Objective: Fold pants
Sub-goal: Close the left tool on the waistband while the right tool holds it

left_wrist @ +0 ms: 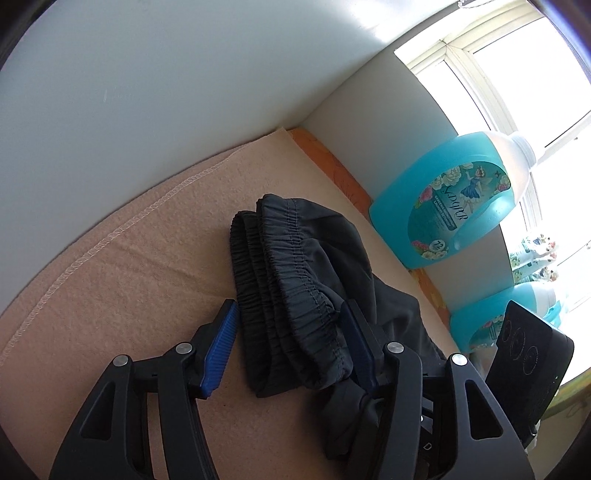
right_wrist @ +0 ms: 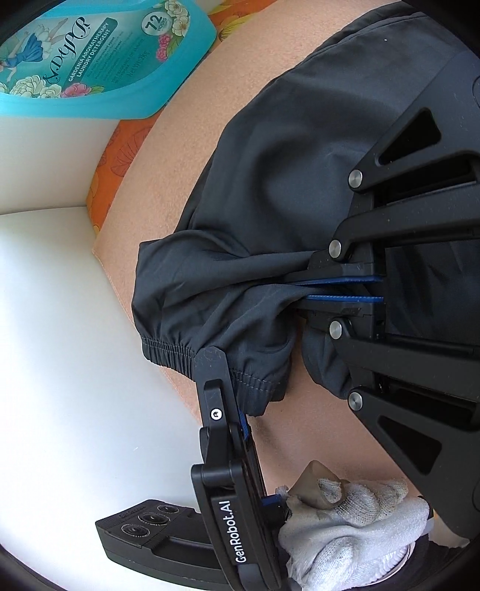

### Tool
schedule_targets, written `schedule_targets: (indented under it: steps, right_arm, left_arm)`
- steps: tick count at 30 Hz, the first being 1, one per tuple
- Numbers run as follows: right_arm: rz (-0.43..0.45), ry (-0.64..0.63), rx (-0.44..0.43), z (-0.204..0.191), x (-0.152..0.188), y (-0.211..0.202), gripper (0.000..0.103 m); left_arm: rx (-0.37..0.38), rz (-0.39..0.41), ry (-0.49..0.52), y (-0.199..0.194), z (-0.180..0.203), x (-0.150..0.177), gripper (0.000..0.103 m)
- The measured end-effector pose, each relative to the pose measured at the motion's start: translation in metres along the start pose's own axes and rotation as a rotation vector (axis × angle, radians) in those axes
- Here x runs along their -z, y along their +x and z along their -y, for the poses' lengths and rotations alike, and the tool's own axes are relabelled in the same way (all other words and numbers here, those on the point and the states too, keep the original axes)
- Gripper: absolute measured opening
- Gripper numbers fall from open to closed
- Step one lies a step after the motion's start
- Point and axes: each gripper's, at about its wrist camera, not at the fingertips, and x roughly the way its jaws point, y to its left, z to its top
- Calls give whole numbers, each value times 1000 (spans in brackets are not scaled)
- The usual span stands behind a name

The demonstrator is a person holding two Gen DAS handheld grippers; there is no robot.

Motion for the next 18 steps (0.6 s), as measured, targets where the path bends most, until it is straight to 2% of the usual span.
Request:
schedule_targets:
  steps: [2,6,9,13,14,15,17,18]
  right_arm:
    - [4,2,2,0,2,-2,5]
    - [8,2,9,-1,4,-3,5]
    - [5,0,11,0,4,-5,5]
    - [-8,-18,-30,7,7,-29,12]
    - [2,-18,-41,10,7,-40,19]
    - [20,-2,-47,16,6,-51,32]
    - [74,45,-58,26,-4,-74,46]
    - [94,72,-64,30,-13,-82,47]
  left_arm:
    - [21,-18,-9,7,0,1,34]
    - [43,9,-13,9,2,3,26]
    - [30,38,50,6,12,7,23]
    - [37,43,80,5,14,13,21]
    - [35,48,82,6,16,13,21]
    - [36,50,93,6,17,13,21]
    - [33,55,119,3,17,16,21]
    - [31,55,130,5,20,17,21]
